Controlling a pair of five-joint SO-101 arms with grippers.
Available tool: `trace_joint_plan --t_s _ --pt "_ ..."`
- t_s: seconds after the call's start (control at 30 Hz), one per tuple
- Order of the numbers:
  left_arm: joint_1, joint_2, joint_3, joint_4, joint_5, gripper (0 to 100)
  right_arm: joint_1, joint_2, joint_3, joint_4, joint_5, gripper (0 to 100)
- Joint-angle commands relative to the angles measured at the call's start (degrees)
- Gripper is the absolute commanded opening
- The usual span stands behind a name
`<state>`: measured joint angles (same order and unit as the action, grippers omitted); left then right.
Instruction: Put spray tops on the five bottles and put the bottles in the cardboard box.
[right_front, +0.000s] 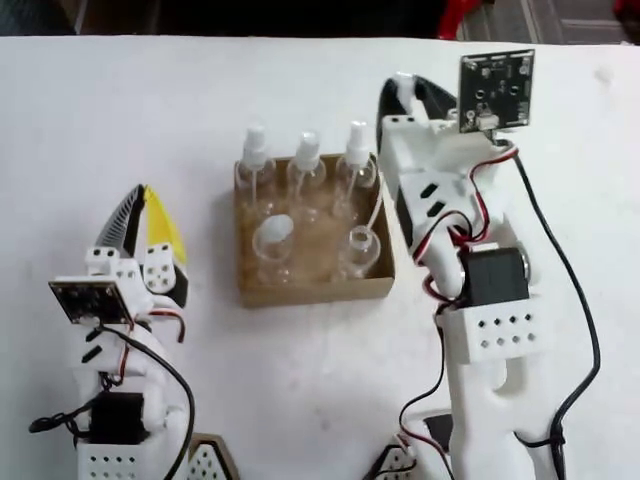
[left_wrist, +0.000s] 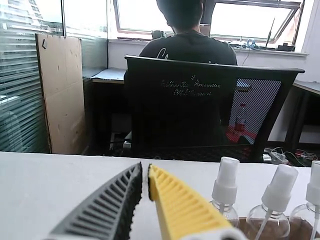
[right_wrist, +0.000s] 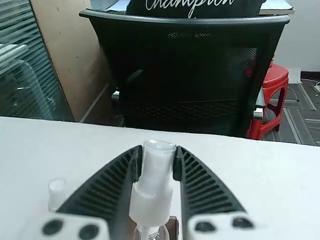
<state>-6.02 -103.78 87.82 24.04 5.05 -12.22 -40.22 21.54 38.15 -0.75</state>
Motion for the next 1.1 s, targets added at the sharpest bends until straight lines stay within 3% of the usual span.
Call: trace_joint_plan --t_s 0.0,0.27,0.6,0.9,1.07 --pt "0.5 0.0 -0.4 -1.5 -0.7 3 0.6 -0.1 0.8 -1.8 -0.1 1.5" --pt "0.4 0.0 -0.4 -1.5 -0.7 3 0.0 -0.7 9.9 -10.9 -0.1 1.5" --pt "0.5 0.0 -0.4 -1.5 -0.7 3 -0.1 -2.2 16.8 -11.7 -0.5 1.5" --pt "0.6 0.0 -0.4 -1.5 -0.7 3 -0.1 -12.4 33.2 -24.0 -0.5 1.5" --pt "0.6 0.0 -0.4 -1.5 -0.7 3 -0.5 -21.8 40.9 -24.8 -0.6 1.5"
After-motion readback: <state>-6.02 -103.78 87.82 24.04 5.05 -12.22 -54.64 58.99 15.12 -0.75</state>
